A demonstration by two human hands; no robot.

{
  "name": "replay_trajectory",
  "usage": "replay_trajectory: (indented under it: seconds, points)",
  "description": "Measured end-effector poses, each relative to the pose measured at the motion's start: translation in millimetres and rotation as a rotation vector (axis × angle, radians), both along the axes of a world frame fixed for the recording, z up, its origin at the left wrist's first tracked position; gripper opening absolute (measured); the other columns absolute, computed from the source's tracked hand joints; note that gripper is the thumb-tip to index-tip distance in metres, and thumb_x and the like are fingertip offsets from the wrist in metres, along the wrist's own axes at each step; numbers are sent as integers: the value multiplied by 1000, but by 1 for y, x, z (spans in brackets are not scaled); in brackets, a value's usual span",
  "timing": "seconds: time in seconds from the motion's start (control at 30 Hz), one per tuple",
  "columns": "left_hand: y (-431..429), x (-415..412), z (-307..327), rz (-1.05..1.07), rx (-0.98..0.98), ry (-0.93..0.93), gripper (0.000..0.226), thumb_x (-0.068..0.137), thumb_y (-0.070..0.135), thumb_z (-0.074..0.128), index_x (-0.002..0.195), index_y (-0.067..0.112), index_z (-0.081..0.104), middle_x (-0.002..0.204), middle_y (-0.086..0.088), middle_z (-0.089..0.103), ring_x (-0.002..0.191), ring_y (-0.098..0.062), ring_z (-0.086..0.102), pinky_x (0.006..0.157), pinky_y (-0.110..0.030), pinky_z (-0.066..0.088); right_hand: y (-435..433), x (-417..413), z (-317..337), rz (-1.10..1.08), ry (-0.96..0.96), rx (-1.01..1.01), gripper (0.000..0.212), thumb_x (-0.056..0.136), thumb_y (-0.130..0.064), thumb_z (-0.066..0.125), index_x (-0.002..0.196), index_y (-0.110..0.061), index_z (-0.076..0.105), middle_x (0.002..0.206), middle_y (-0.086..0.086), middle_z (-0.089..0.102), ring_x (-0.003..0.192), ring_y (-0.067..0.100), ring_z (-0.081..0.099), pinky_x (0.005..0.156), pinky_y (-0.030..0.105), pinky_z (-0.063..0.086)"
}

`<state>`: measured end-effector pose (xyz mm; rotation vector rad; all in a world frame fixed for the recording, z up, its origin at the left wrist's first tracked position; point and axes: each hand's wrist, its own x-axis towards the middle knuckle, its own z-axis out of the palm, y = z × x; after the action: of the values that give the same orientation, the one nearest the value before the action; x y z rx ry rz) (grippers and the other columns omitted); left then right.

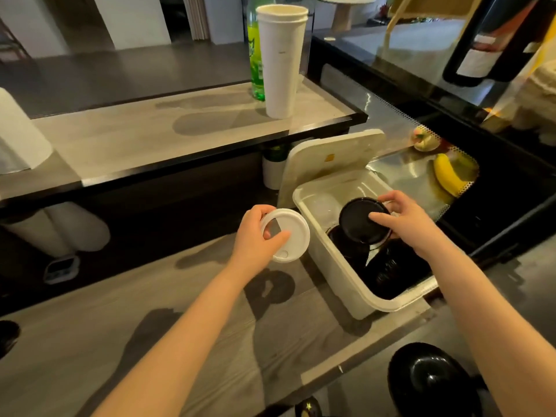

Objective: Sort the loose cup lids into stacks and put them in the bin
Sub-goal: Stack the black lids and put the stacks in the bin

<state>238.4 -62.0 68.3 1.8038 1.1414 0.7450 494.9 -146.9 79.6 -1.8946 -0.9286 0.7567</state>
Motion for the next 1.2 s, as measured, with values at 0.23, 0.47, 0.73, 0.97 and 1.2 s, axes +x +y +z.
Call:
replay_trajectory:
  seconds: [0.23,0.47,0.73,0.97,1.2]
  points:
    - [-3,38,-3,86,-20,31,38,82,19,69,112,26,48,110,0,52,78,-10,50,65,-14,40,39,20,-27,289,-47,-174,23,80,-9,72,98,-15,60,70,1,44,62,14,48,50,21,38]
    - [-4,56,-6,155,-23,46,38,82,19,69,114,23,49,109,-3,53,77,-9,49,63,-13,39,44,24,-45,385,-599,-277,38,77,-31,73,112,-19,65,99,1,60,97,22,56,80,32,47]
    - [-4,70,-5,215,-79,-1,33,85,15,66,112,22,49,109,2,54,90,-11,54,68,-13,43,32,28,-46,518,-907,-252,35,92,-35,54,125,-26,59,116,4,59,108,26,50,82,36,46]
    - [3,85,-2,235,-187,-119,21,92,10,53,112,17,55,102,3,59,86,-6,55,68,-16,43,35,34,-40,516,-783,-227,43,93,-38,52,132,-21,53,121,3,59,111,23,53,85,33,46]
    - [17,134,13,231,-267,-173,18,91,4,47,103,15,54,95,-4,58,80,-13,54,63,-22,42,29,55,4,592,-478,179,90,74,-32,77,147,-33,24,144,-10,34,126,5,38,98,22,33]
